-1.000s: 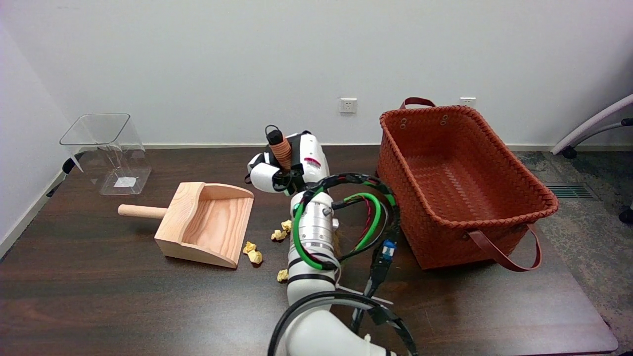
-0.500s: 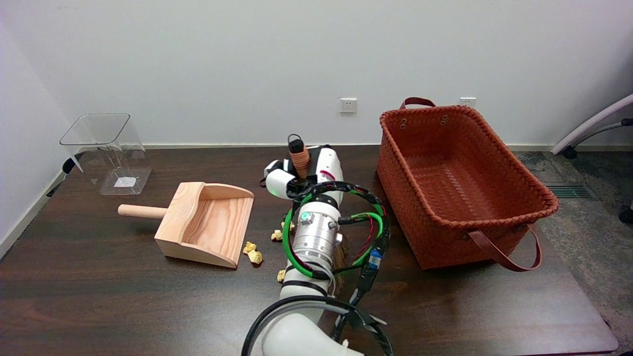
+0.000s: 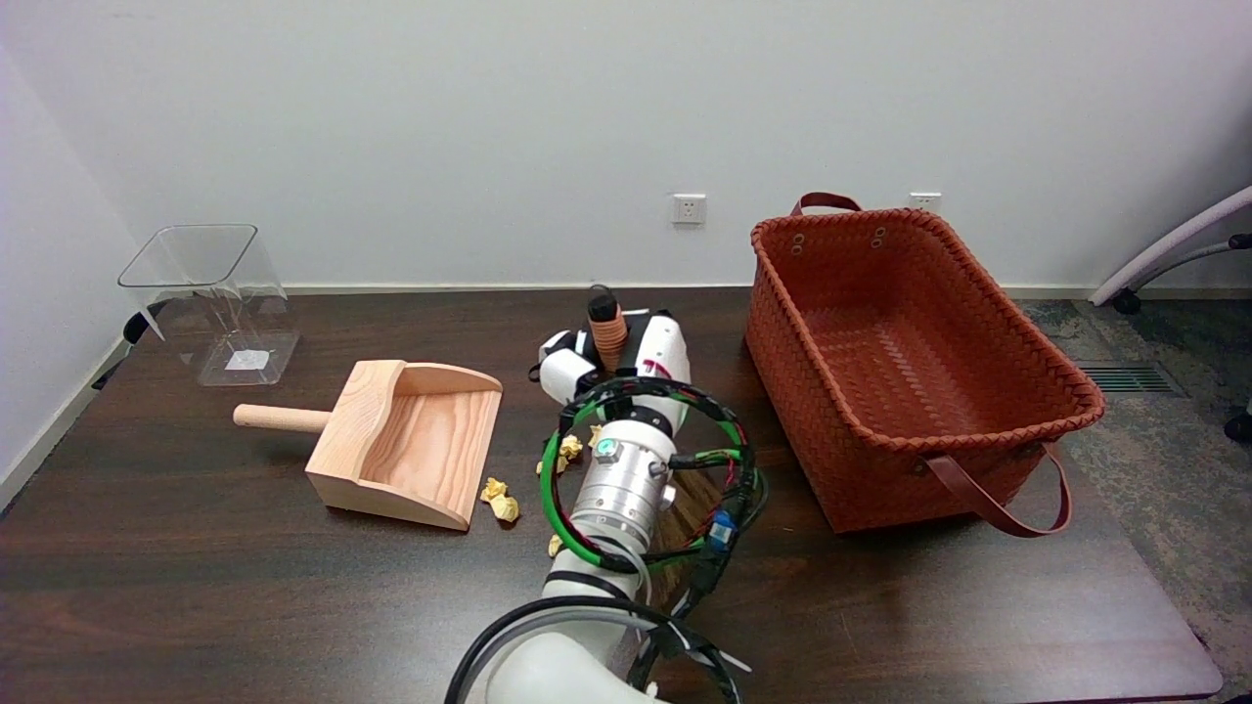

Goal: Sweep the paper balls into the dustpan.

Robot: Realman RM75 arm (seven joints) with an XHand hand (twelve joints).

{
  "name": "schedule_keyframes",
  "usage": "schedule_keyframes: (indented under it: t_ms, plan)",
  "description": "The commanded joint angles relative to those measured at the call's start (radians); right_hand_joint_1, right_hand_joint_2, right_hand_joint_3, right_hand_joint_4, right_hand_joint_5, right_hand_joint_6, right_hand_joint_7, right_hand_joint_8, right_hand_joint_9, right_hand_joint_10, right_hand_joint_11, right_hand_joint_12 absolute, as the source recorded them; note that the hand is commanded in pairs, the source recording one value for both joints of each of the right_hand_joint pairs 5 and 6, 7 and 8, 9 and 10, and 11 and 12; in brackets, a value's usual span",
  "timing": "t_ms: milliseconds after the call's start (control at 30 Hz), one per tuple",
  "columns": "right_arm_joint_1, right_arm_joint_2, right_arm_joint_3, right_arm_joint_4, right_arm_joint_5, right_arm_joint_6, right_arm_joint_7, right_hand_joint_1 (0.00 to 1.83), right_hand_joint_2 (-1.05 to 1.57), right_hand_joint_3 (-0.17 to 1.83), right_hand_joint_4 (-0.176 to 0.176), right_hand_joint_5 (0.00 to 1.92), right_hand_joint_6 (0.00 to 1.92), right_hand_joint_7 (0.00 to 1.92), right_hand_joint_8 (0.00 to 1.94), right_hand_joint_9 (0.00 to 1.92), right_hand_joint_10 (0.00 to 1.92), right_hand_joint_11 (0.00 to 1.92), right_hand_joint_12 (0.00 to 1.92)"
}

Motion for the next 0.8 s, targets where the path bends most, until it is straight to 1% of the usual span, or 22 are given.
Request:
schedule_keyframes:
  t_ms: [33,267,367,800]
  plan:
    - [0.096,-0.04,-0.068,0.146,0.185,-0.092,0.211,1.31,0.67,1.01,0.0,1.92,1.92,1.92,1.92,1.92,1.92,1.92,1.92]
    - [0.154,-0.051,-0.069,0.201,0.246,-0.206,0.34,1.3,0.73,0.97,0.0,1.92,1.92,1.92,1.92,1.92,1.92,1.92,1.92]
    - [0.183,-0.053,-0.069,0.228,0.272,-0.237,0.367,1.28,0.77,0.96,0.0,1.92,1.92,1.92,1.92,1.92,1.92,1.92,1.92]
    - [0.255,-0.053,-0.068,0.291,0.282,-0.276,0.442,1.24,0.82,0.96,0.0,1.92,1.92,1.92,1.92,1.92,1.92,1.92,1.92]
